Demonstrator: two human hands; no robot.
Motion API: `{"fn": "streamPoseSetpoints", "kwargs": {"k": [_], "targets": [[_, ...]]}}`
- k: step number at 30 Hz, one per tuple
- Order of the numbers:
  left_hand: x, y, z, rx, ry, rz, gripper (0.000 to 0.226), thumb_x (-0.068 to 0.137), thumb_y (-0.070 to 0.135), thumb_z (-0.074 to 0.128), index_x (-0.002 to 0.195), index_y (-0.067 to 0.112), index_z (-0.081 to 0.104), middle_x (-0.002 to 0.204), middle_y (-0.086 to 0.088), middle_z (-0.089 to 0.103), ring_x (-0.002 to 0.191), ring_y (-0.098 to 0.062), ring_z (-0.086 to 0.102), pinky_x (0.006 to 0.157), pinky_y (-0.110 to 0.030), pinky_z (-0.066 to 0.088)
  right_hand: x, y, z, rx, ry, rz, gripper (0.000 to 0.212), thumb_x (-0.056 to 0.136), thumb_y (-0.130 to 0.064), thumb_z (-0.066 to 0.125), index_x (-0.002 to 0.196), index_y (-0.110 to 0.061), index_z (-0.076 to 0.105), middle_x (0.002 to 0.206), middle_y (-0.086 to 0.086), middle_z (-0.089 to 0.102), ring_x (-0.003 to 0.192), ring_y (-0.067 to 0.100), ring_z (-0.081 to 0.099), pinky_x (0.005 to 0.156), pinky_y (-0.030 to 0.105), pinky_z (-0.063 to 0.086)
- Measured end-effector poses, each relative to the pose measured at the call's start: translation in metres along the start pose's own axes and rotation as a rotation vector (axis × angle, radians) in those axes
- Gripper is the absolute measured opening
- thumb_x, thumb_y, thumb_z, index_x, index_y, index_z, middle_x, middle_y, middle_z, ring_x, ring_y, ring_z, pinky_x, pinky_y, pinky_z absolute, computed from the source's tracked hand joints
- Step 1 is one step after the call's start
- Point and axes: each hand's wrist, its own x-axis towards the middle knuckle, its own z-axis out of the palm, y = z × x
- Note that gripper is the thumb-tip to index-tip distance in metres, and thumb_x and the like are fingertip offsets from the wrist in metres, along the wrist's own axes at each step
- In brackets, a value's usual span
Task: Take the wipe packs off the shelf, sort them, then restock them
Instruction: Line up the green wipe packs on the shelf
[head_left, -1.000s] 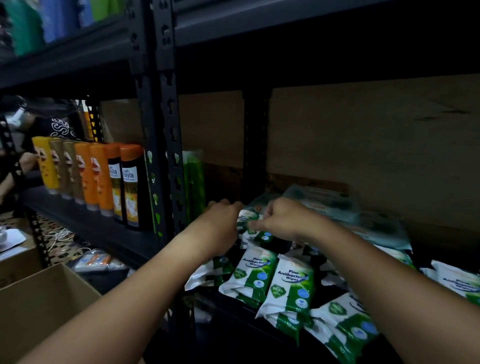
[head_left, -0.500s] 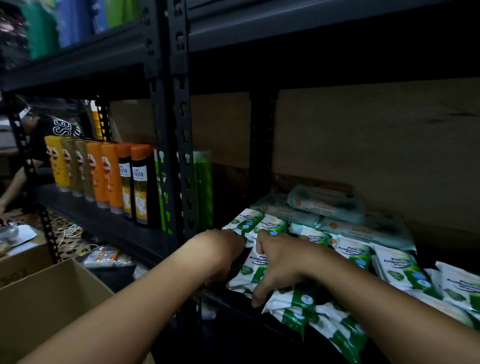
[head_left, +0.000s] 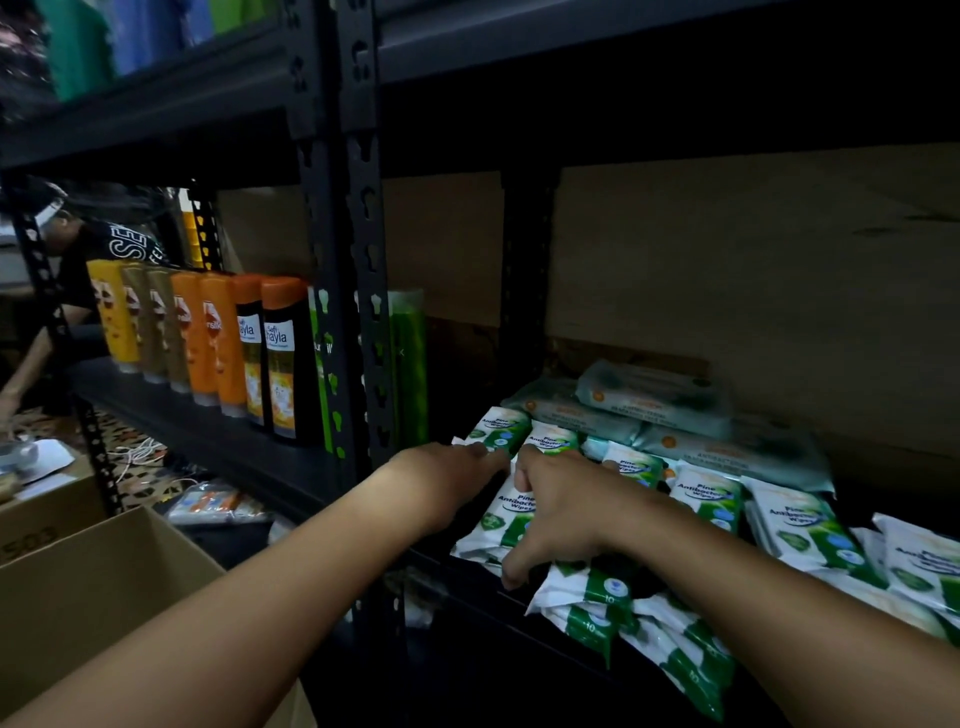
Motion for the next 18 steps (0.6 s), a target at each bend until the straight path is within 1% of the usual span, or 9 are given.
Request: {"fn": "streamPoseSetpoints", "kwargs": {"k": [3,6,8,9,11,12,13,15,18], "targets": [[-0.001,0.003,-0.001,-0.005,-0.028,-0.066,0.094,0.091,-0.004,0.060,0.159,0.022,0.001,0.145,-0.009,0.046,0.099,-0.033,0.061,0.069,-0.039,0.045,0.000,-0.002,0.004,-0.067,0.083,-0.027,0.080,0.060,-0.060,0.086,0.119,-0.025,0.044,0.099,-0.006,0.051,0.091,0.018,0.046,0.103,0.050,0.038],[-0.005,-0.002,-0.016,-0.151,-0.143,-0.057,0.109,0.091,0.000,0.062,0.158,0.029,-0.019,0.150,-0.014,0.045,0.082,-0.028,0.060,0.060,-0.033,0.048,0.003,-0.002,0.007,-0.079,0.103,-0.033,0.089,0.059,-0.064,0.087,0.129,-0.025,0.047,0.127,0.005,0.046,0.109,0.029,0.052,0.089,0.040,0.045],[-0.008,-0.008,-0.031,-0.267,-0.137,-0.046,0.103,0.094,0.001,0.054,0.157,0.032,-0.021,0.160,-0.013,0.033,0.079,-0.022,0.062,0.050,-0.022,0.045,0.005,-0.001,0.007,-0.091,0.099,-0.030,0.090,0.058,-0.066,0.086,0.128,-0.024,0.049,0.134,0.011,0.038,0.110,0.035,0.052,0.083,0.038,0.046],[-0.008,-0.012,-0.037,-0.334,-0.097,-0.051,0.098,0.095,0.000,0.050,0.158,0.032,-0.018,0.161,-0.012,0.032,0.082,-0.022,0.062,0.050,-0.019,0.046,0.006,0.000,0.007,-0.097,0.095,-0.034,0.089,0.059,-0.066,0.086,0.128,-0.024,0.049,0.132,0.011,0.038,0.108,0.034,0.053,0.082,0.037,0.047],[0.000,-0.017,-0.039,-0.433,-0.006,-0.097,0.085,0.095,0.003,0.046,0.162,0.023,-0.003,0.161,-0.011,0.033,0.113,-0.029,0.060,0.078,-0.020,0.052,0.006,0.000,0.007,-0.086,0.092,-0.039,0.089,0.061,-0.066,0.086,0.130,-0.022,0.050,0.127,0.008,0.040,0.102,0.031,0.054,0.079,0.037,0.049],[0.005,-0.016,-0.037,-0.479,0.038,-0.138,0.074,0.095,0.006,0.046,0.161,0.015,0.013,0.158,-0.013,0.037,0.126,-0.030,0.054,0.093,-0.026,0.050,0.006,-0.001,0.008,-0.075,0.096,-0.041,0.088,0.062,-0.065,0.086,0.130,-0.022,0.050,0.126,0.007,0.040,0.100,0.030,0.055,0.078,0.036,0.049],[0.011,-0.014,-0.035,-0.522,0.079,-0.188,0.060,0.096,0.010,0.047,0.154,0.007,0.032,0.151,-0.016,0.046,0.128,-0.030,0.053,0.098,-0.030,0.048,0.007,-0.002,0.009,-0.066,0.104,-0.044,0.087,0.063,-0.064,0.086,0.130,-0.021,0.050,0.125,0.007,0.040,0.100,0.029,0.055,0.076,0.035,0.048],[0.022,-0.007,-0.027,-0.554,0.130,-0.287,0.038,0.099,0.012,0.048,0.134,-0.001,0.053,0.135,-0.019,0.059,0.119,-0.031,0.059,0.092,-0.032,0.049,0.008,-0.006,0.012,-0.054,0.123,-0.052,0.084,0.065,-0.063,0.085,0.130,-0.021,0.051,0.125,0.008,0.041,0.099,0.028,0.056,0.073,0.032,0.044],[0.038,-0.001,-0.015,-0.569,0.139,-0.342,0.038,0.101,0.012,0.049,0.135,-0.004,0.052,0.136,-0.020,0.057,0.120,-0.031,0.060,0.089,-0.030,0.048,0.010,-0.008,0.016,-0.039,0.159,-0.058,0.086,0.066,-0.063,0.085,0.134,-0.023,0.049,0.124,0.008,0.044,0.101,0.029,0.057,0.074,0.030,0.042]]}}
